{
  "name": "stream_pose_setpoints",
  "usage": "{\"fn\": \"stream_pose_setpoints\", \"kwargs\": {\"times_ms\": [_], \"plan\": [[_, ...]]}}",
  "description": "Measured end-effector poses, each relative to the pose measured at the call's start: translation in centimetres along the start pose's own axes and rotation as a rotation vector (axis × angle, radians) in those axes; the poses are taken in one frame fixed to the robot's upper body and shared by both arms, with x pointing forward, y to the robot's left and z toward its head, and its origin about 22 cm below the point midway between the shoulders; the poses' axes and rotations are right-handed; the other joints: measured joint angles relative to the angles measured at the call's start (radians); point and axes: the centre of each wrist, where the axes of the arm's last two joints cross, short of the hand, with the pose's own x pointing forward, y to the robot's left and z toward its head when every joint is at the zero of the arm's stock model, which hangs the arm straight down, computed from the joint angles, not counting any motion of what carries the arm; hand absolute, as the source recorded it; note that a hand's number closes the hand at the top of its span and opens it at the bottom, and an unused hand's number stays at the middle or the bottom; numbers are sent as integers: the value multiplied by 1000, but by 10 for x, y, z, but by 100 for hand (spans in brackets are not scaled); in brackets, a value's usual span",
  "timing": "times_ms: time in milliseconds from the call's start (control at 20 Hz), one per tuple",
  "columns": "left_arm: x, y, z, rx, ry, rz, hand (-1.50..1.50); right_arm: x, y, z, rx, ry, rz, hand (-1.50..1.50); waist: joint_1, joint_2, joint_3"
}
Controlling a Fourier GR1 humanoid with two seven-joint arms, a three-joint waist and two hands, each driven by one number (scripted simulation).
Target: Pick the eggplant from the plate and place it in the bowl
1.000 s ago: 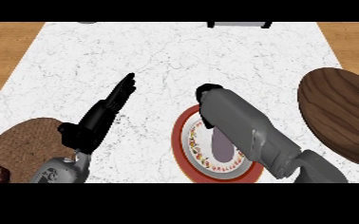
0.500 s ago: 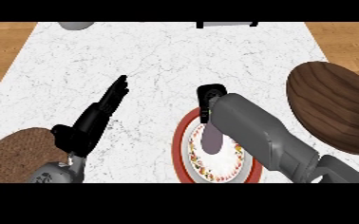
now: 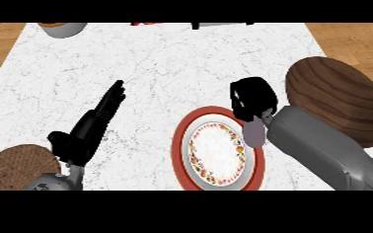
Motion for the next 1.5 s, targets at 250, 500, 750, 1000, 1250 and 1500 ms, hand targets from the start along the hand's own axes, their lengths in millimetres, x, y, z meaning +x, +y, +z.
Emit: {"fn": "stream_pose_setpoints", "kwargs": {"times_ms": [250, 500, 750, 1000, 1250, 1500], "plan": [[-1, 3, 6, 1, -2, 1, 0, -27, -28, 28, -300, -21, -133, 150, -3, 1, -1], [0, 1, 5, -11, -15, 2, 0, -53, -55, 66, -512, -11, -321, 150, 10, 12, -1], [3, -1, 2, -50, -35, 2, 0, -91, -64, 111, -597, 75, -392, 150, 52, 26, -2], [7, -16, -6, -74, -48, 0, 0, -139, -59, 130, -648, 190, -325, 150, 83, 35, -1], [13, -16, -10, -96, -59, -6, 0, -185, -52, 128, -749, 282, -252, 150, 105, 40, -1], [9, -19, -12, -119, -66, -6, 0, -222, -41, 117, -690, 345, -216, 150, 121, 44, -1]]}}
